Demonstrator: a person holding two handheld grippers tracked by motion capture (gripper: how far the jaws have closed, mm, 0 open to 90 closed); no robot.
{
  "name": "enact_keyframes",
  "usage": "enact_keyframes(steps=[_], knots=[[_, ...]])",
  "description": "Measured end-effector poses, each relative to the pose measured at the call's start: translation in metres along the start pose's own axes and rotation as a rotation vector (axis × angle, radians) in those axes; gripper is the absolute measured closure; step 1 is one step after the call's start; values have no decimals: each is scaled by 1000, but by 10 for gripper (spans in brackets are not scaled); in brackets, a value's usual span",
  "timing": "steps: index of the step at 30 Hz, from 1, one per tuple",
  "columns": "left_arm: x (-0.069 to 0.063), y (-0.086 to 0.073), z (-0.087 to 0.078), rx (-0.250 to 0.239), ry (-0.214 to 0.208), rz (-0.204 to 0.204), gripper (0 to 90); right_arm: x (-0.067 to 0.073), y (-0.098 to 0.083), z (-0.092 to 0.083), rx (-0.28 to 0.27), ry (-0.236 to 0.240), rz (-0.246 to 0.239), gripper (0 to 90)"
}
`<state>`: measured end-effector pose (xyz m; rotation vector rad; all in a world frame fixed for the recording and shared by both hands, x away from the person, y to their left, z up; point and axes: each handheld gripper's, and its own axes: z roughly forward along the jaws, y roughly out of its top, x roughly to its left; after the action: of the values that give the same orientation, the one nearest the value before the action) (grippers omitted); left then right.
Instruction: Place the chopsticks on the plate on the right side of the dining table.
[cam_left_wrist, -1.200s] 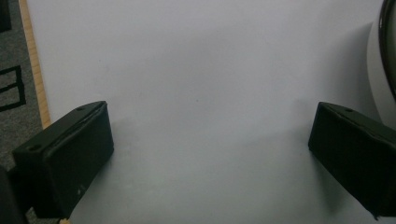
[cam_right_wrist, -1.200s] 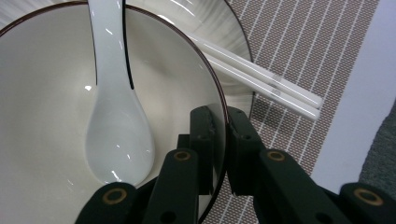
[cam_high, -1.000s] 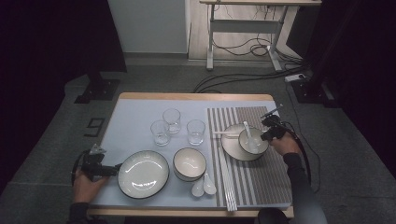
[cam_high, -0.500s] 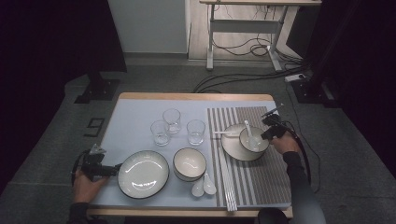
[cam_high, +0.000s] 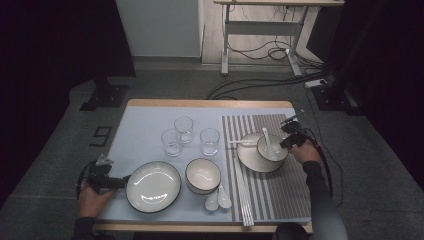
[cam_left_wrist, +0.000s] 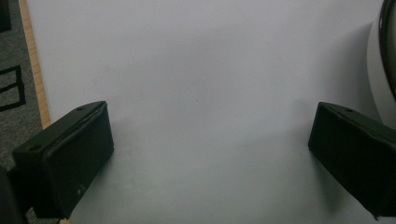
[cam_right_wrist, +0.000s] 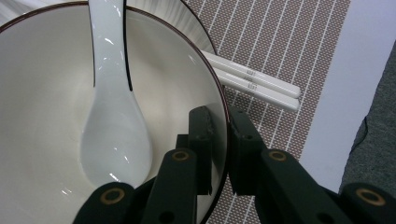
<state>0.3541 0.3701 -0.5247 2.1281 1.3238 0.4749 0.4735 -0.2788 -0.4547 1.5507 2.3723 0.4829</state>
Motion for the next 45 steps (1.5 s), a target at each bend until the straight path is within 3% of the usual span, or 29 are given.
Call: enact_keyframes(steps=[13, 24, 45], knots=[[0, 0, 0, 0, 0, 0, 0, -3, 3, 2, -4, -5, 12, 812], [0, 0, 0, 0, 0, 0, 0, 1, 7, 4, -21, 25, 27, 821], [0, 0, 0, 0, 0, 0, 0, 16, 16, 6, -21, 46, -10, 825]])
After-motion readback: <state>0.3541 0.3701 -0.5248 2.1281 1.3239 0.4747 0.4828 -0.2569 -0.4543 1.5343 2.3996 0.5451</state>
